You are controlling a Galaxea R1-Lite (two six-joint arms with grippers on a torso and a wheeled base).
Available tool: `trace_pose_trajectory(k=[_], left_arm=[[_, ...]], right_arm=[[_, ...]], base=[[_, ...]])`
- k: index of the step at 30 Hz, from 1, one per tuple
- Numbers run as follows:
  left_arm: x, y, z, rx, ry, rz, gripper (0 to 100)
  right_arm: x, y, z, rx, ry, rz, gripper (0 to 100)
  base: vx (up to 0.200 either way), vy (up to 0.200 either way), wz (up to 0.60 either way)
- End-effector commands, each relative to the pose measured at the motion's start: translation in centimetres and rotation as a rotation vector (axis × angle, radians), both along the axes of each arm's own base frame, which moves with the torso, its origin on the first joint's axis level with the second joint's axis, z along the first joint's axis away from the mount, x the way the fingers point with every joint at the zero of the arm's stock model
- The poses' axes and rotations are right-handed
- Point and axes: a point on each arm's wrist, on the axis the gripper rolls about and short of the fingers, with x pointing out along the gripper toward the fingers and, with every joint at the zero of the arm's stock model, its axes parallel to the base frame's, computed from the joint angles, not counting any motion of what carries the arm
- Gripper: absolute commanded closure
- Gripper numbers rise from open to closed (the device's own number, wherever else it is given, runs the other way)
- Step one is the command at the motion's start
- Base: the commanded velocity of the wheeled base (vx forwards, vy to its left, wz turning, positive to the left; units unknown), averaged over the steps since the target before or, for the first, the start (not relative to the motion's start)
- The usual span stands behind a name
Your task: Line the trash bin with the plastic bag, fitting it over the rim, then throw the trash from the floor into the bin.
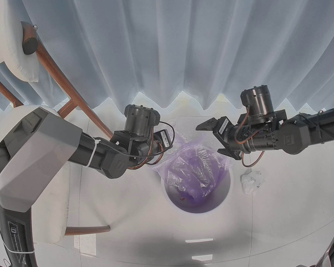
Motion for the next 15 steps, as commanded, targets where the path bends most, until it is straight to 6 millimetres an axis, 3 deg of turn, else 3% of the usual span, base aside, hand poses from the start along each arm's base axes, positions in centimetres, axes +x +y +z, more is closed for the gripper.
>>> trace_pose_trajectory(k=[1,13,14,15], left_arm=[[-0.4,0.0,0.6,-0.003,-0.008,-0.004,100],[-1.6,0.1,1.4,-0.003,-0.008,-0.016,100],[-1.7,0.2,1.3,0.000,-0.005,-0.014,100],[-1.7,0.2,1.2,0.000,-0.003,-0.014,100]], right_arm=[[4.4,0.6,-2.4,-0.023,0.027,-0.057,0],[10.0,0.1,-1.8,-0.055,0.090,-0.124,0],[10.3,0.2,-2.2,-0.071,0.117,-0.127,100],[10.2,0.4,-2.5,-0.085,0.146,-0.123,100]], base=[[0.000,0.000,0.00],[0.000,0.000,0.00],[0.000,0.000,0.00],[0.000,0.000,0.00]])
